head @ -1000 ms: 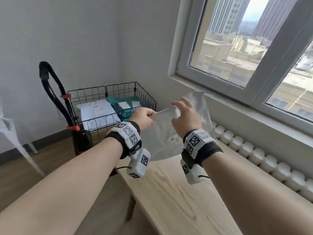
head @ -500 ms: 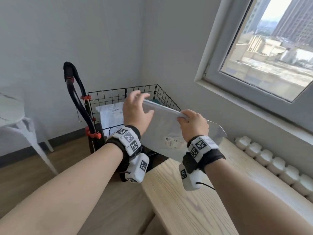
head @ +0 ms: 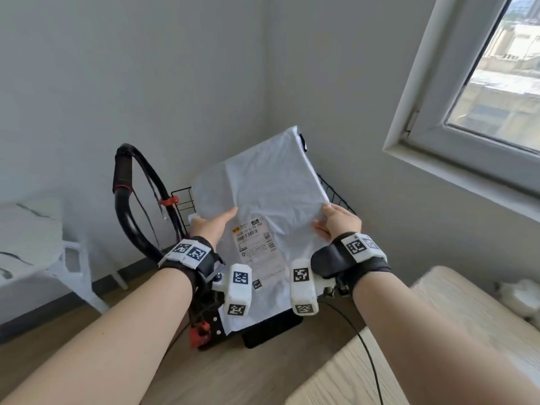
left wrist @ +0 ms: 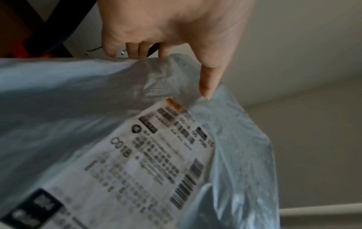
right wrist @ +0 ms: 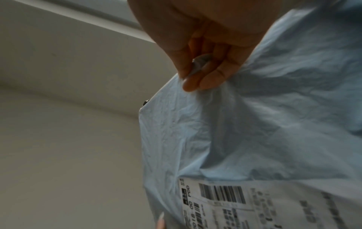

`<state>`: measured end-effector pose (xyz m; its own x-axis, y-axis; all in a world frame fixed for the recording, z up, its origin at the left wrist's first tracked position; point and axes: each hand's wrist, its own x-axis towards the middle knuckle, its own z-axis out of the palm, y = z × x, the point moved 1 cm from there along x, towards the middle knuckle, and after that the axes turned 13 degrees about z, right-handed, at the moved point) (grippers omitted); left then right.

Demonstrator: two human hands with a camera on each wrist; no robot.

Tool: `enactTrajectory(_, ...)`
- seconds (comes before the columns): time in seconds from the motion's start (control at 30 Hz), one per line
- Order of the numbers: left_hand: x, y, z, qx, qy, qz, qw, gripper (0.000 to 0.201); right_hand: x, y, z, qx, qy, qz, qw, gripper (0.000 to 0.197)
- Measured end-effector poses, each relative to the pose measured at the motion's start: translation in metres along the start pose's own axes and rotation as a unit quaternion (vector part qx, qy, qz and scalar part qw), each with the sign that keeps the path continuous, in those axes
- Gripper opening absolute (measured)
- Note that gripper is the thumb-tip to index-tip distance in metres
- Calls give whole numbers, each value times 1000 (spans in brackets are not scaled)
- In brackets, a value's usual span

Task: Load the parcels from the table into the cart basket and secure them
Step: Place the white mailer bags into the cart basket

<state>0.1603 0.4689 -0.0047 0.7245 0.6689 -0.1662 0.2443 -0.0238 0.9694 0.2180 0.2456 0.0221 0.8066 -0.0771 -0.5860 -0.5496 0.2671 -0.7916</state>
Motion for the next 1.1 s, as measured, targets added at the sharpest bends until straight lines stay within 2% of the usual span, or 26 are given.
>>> enactTrajectory(0.07, 23, -10, 0, 7, -6, -27, 1000, 103, 18, -2, 12, 5, 1, 15, 1000, 7)
enactTrajectory(0.13, 35, -15, 1, 10, -44, -58, 997, 108, 32, -1, 19, 4, 8, 28, 1000, 8)
enactTrajectory(0.17, 47, -18, 3, 11, -61, -62, 996, 105, 39, -1, 23, 4, 15, 32, 999, 8)
enactTrajectory(0.27, 81, -15, 17, 25, -86, -44, 995, 75, 62, -4, 39, 17, 45, 42, 998, 9)
enactTrajectory(0.37, 114, -8, 32, 47, -128, -30, 990, 86, 81, -9, 51, 19, 90, 48, 995, 10)
enactTrajectory(0.47, 153, 2, 43, 62, -158, -30, 985, 80, 100, -19, 69, -3, 128, 46, 991, 12)
enactTrajectory(0.63, 224, 20, 59, 63, -175, 2, 983, 56, 124, -39, 109, -65, 192, 15, 979, 12)
enactTrajectory(0.77, 256, 20, 68, 66, -202, 1, 977, 45, 137, -40, 128, -103, 236, -3, 966, 17)
enactTrajectory(0.97, 293, 26, 84, 32, -217, -12, 976, 57, 165, -64, 146, -162, 276, -39, 947, 24)
enactTrajectory(1.1, 317, 23, 99, 10, -188, -18, 982, 31, 200, -77, 149, -187, 292, -38, 937, 22)
